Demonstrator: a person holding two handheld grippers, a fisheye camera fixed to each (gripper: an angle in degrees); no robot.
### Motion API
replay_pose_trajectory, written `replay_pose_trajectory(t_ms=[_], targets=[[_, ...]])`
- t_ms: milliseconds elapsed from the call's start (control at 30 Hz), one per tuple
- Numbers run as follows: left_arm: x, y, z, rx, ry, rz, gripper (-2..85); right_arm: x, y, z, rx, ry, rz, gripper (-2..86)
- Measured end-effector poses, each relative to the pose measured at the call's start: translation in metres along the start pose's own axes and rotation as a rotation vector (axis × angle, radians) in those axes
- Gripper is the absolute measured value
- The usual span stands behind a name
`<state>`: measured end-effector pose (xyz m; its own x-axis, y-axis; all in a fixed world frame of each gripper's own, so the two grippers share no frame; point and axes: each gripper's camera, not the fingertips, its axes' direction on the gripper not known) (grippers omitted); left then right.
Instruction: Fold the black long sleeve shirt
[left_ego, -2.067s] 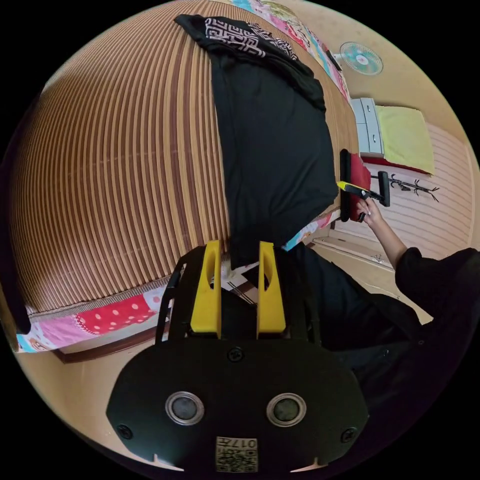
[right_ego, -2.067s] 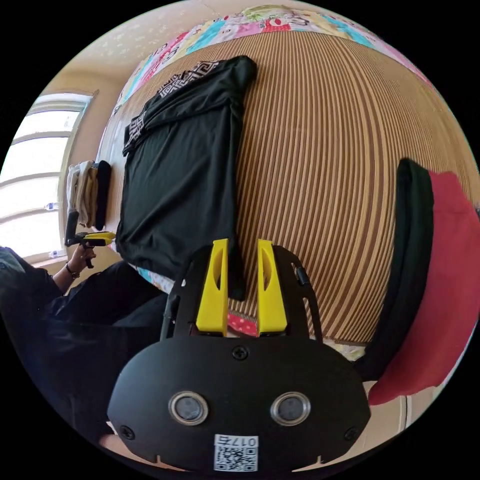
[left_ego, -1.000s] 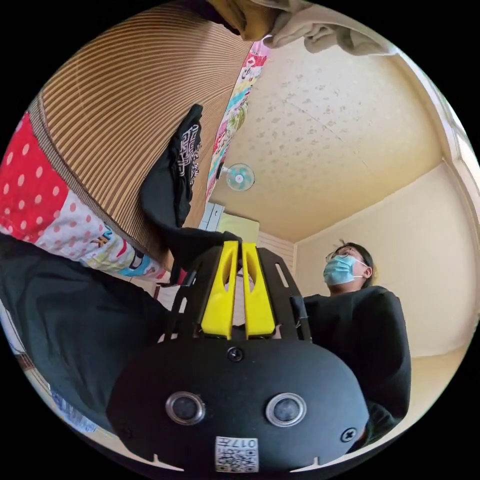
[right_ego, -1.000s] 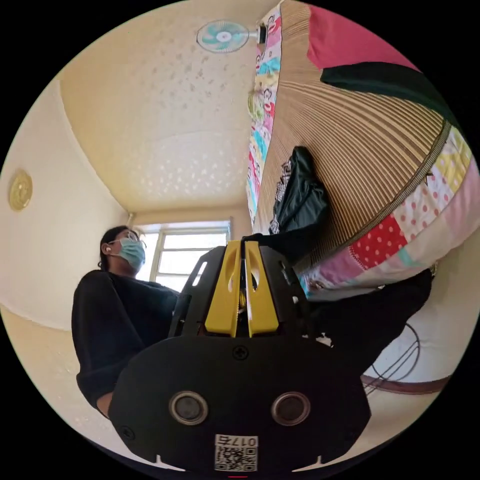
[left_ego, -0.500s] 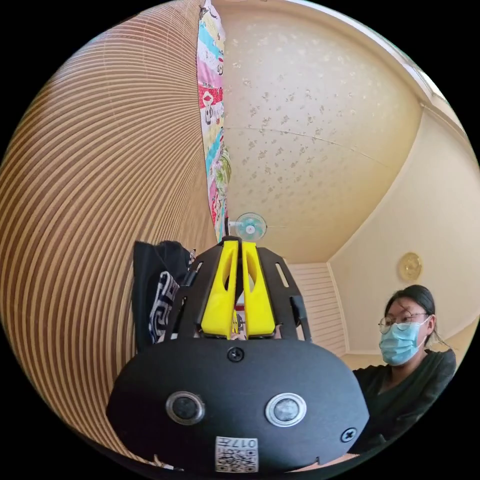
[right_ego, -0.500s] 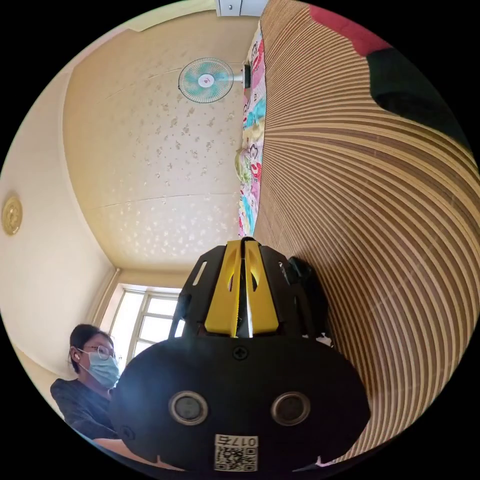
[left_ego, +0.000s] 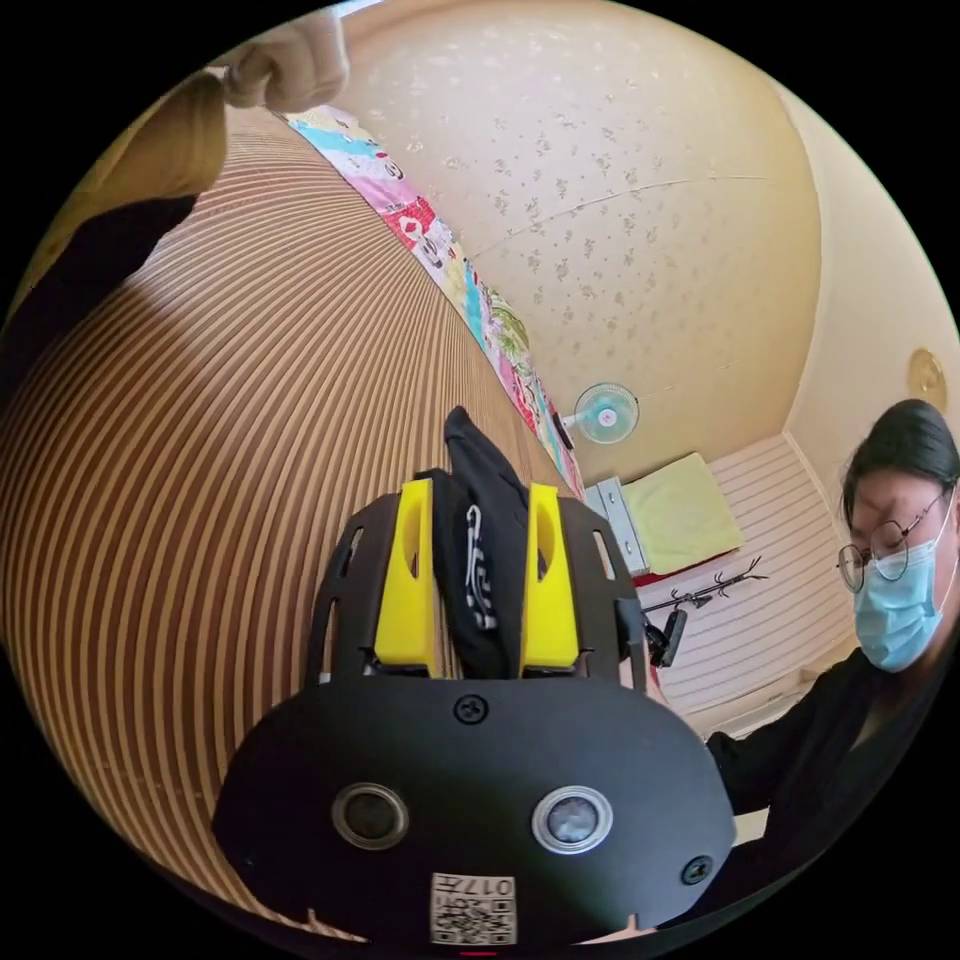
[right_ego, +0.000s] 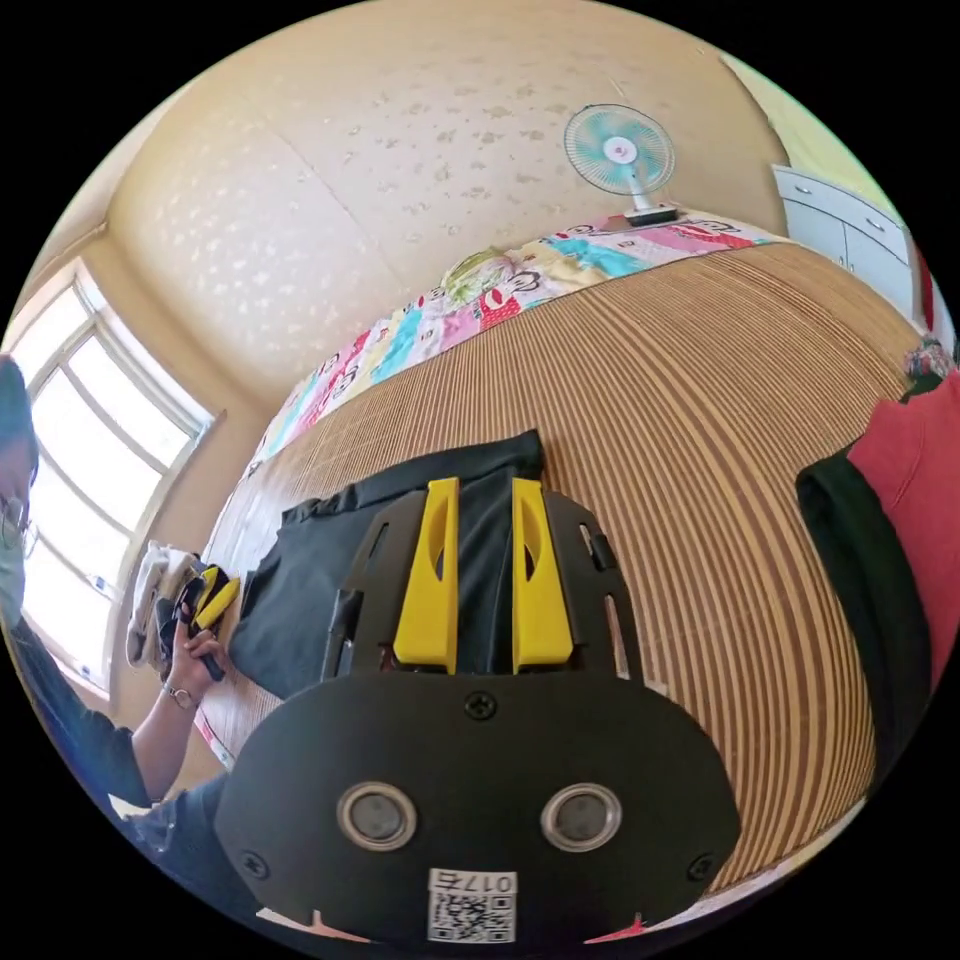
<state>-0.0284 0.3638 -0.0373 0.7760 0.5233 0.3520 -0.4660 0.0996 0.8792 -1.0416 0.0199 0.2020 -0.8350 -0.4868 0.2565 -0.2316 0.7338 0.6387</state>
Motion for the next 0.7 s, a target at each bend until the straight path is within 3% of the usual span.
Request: replay_pose_trajectory(t_ms=[167,333,533,700], targets=[[-0.007,0.019,0.001,0.034,0.078,0.025,13.5,-0.025,0.069,0.049,0.044,-0.033,-0.037,9.0],[0.001,0.025,0.036,-0.126,0.038,0.116,13.6,-0.043,0.11,0.06,0.173,-0.023,-0.112,9.4],[-0.021,0.046,0.023,-0.034,0.14,0.093,13.6,-0.034,0.156,0.064,0.322,-0.094,-0.089,9.2],[-0.021,0.068,0.006,0.102,0.258,0.233,13.5,-0.016,0.204,0.057,0.533,-0.148,-0.018,8.4]])
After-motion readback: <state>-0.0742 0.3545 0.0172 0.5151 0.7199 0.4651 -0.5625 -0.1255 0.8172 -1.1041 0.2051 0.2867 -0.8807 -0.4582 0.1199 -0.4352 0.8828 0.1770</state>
